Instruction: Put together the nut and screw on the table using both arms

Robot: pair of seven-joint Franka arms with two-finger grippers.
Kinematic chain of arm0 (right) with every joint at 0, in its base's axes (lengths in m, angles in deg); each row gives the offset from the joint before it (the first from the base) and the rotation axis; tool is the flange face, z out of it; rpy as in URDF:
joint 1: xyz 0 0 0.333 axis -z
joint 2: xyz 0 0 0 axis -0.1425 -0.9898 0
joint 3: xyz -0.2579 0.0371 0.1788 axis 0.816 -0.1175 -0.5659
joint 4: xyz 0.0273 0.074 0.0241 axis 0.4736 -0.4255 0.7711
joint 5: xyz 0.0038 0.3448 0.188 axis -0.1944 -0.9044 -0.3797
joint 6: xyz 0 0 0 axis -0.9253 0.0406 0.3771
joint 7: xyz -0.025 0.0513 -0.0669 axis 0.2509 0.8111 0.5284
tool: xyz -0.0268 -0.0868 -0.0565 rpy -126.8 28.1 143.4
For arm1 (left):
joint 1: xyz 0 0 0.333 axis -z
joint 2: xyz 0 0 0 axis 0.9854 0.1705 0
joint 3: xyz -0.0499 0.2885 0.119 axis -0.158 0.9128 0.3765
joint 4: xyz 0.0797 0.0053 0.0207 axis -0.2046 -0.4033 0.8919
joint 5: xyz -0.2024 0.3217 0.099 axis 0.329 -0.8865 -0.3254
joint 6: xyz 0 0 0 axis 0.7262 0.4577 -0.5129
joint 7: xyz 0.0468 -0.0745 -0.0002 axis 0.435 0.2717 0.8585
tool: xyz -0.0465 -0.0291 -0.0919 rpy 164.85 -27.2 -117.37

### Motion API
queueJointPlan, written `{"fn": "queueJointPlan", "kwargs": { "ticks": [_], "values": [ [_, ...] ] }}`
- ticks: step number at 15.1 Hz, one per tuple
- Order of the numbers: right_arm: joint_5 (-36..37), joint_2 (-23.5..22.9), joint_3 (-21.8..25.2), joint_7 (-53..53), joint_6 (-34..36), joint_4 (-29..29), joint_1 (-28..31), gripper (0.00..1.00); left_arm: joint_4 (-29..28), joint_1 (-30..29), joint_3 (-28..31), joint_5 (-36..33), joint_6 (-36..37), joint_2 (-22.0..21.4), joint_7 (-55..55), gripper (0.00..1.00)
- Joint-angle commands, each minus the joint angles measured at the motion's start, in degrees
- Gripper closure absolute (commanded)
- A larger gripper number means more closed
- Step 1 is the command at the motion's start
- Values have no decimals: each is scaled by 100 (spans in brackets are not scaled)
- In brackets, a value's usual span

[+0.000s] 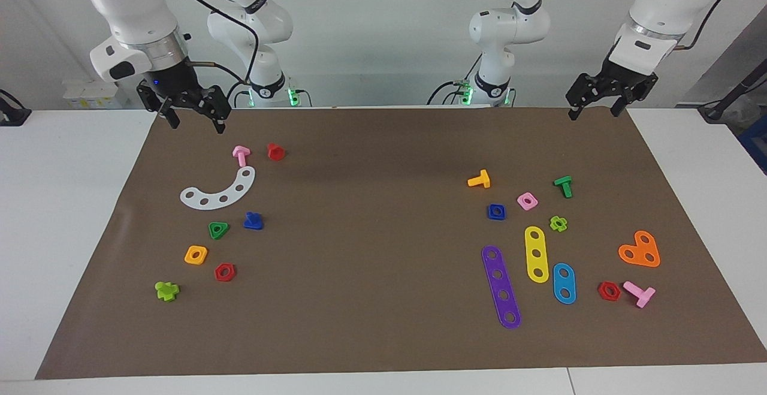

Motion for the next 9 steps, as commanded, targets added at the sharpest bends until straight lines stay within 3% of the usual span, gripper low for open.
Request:
{"fn": "queueJointPlan", "kwargs": {
  "ticks": [1,9],
  "values": [
    [-141,125,-19,129,-47,-146,71,0,-227,44,44,-82,-162,-178,42,0],
    [-141,125,-19,164,-143,-172,97,1,-280,44,52,-82,-163,-213,42,0]
  ]
}}
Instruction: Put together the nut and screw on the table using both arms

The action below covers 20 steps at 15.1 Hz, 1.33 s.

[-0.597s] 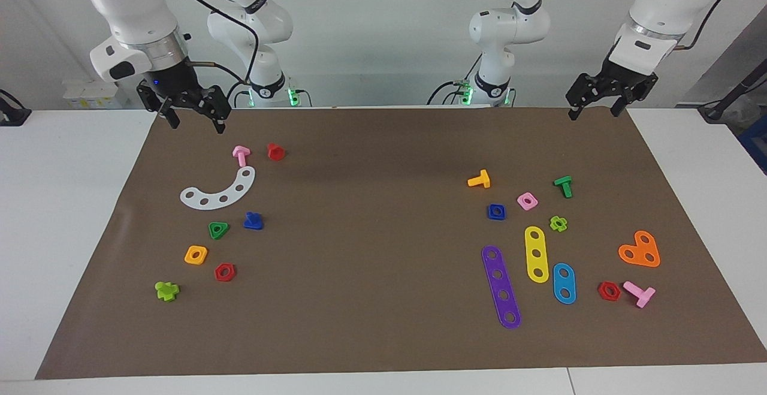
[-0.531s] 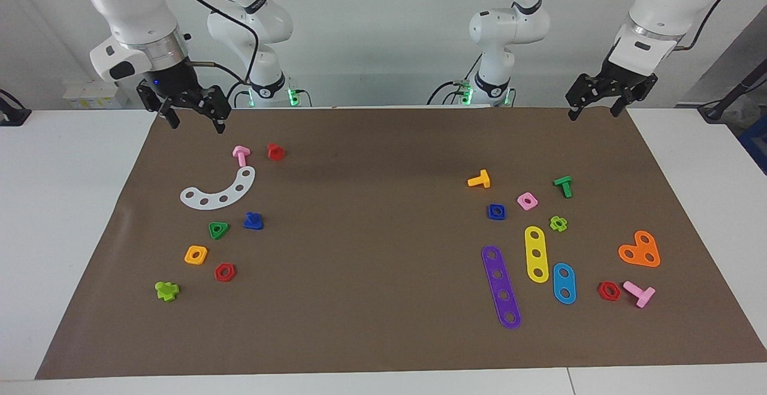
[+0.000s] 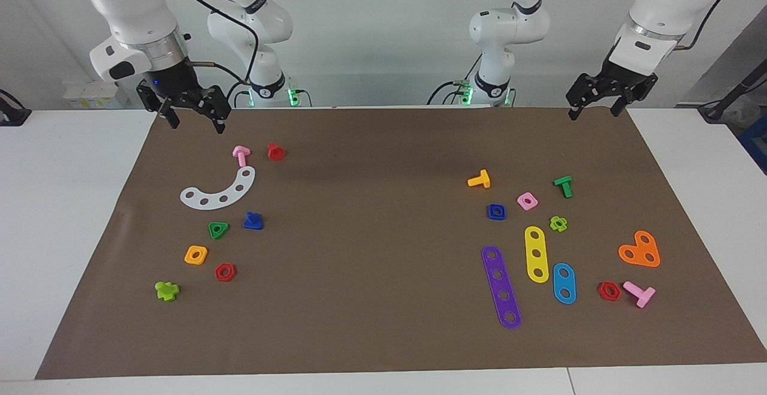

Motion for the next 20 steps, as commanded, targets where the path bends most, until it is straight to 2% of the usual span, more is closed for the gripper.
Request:
{"fn": "queueJointPlan", "kwargs": {
  "ticks": [1,5,7,11,13,15,20],
  "values": [
    [-141,108,-29,190,-180,-233,94,1,-251,53,36,-82,-121,-190,51,0],
    [-185,231,-29,287,-1181,-1092,41,1,-145,123,-8,-82,108,-164,69,0],
    [-185,152,-29,383,-1437,-1401,33,3,-198,123,-8,-82,29,-182,51,0],
    [-185,3,-37,611,-2447,-2183,24,4,-233,114,-8,-82,46,-190,7,0],
    [-185,-234,-37,691,-2659,-2211,15,5,-521,114,-8,-82,-32,-339,-19,0],
    [-185,-550,-37,787,-2939,-2298,15,7,-1153,123,-17,-74,-724,-576,7,0],
    [-185,-1025,-55,850,-3739,-2544,-143,13,-1516,334,-17,338,-1253,-367,60,0]
  ]
}}
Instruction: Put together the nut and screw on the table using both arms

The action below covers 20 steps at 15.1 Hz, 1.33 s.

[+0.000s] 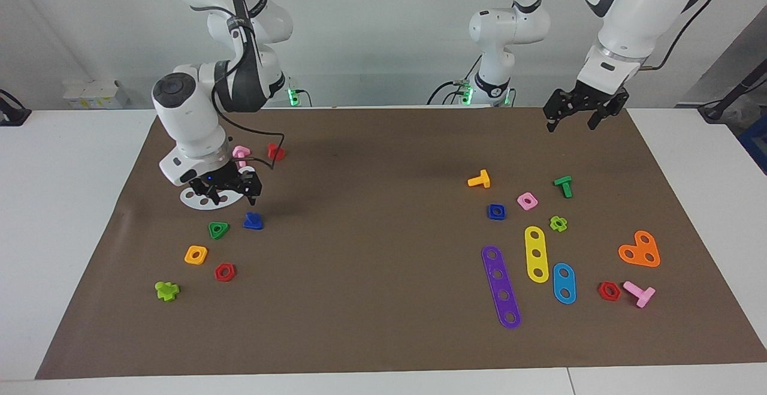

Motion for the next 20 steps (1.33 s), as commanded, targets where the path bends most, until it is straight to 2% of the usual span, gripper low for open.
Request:
{"fn": "queueJointPlan", "kwargs": {
  "ticks": [1,6,10,12,14,18,20],
  "values": [
    [-159,-167,-32,208,-446,-234,-48,14,-493,101,61,244,-535,-56,61,0],
    [-159,-414,-32,225,-1044,-455,-65,18,-1196,391,61,244,-1738,347,289,5],
    [-150,-344,-32,234,-1072,-674,-65,21,-1749,558,61,253,-2854,664,307,7],
    [-150,-335,-32,225,-1080,-684,-74,28,-2119,567,61,244,-3391,673,237,8],
    [-150,-344,-23,217,-1098,-675,-74,40,-2129,593,61,244,-3638,892,202,9],
    [-150,-344,-23,208,-1107,-675,-74,72,-2120,795,61,244,-4314,1402,-297,10],
    [-150,-335,-23,217,-1080,-675,-48,100,-2129,866,61,244,-4448,1534,-571,12]
  ]
}}
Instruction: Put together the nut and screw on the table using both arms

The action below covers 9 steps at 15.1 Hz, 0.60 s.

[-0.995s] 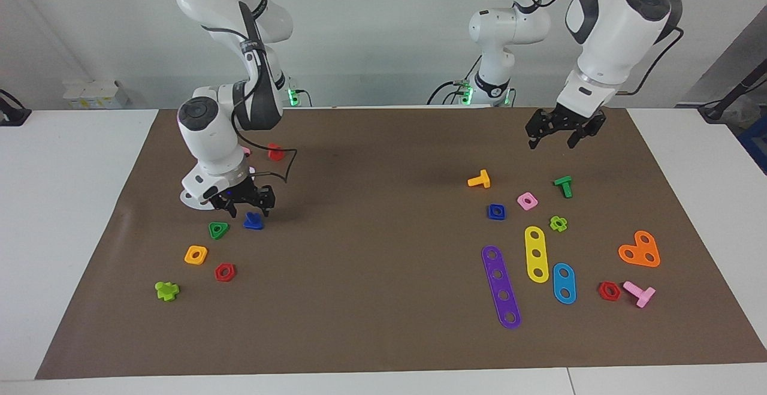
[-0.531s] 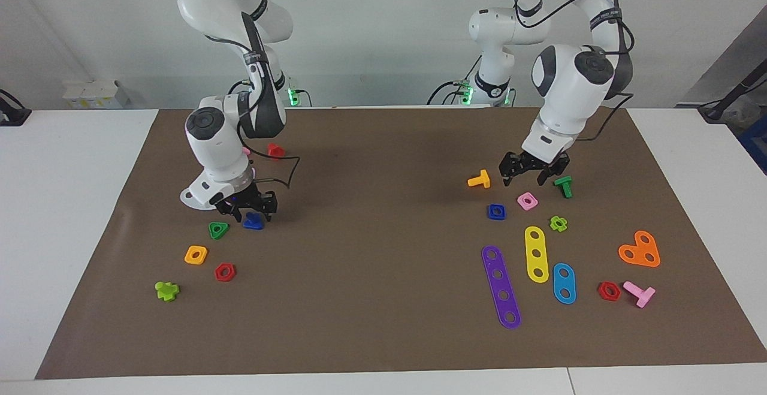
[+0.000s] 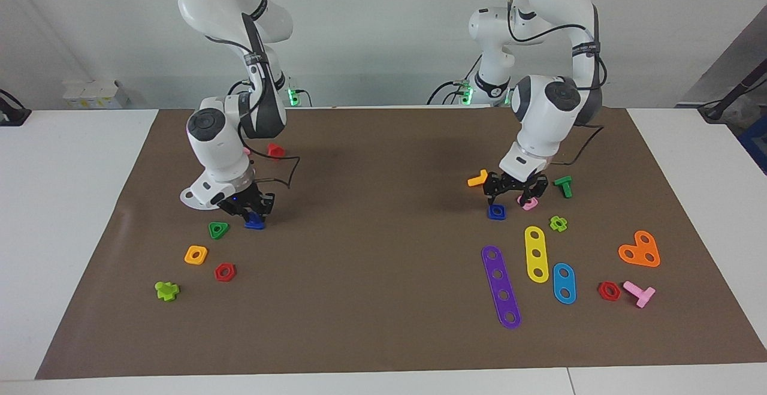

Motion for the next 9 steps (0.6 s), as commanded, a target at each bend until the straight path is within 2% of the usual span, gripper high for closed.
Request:
{"fn": "queueJointPlan", "kwargs": {
  "ticks": [1,4,9],
  "values": [
    [-150,133,-24,207,-118,-108,54,100,-38,122,90,75,-255,184,-375,14],
    [-150,264,-51,67,-30,41,-112,100,-29,78,99,75,-264,237,-832,15],
    [-150,186,-51,-1880,-126,322,-1156,100,6,51,99,57,-439,534,-1079,17]
  ]
}}
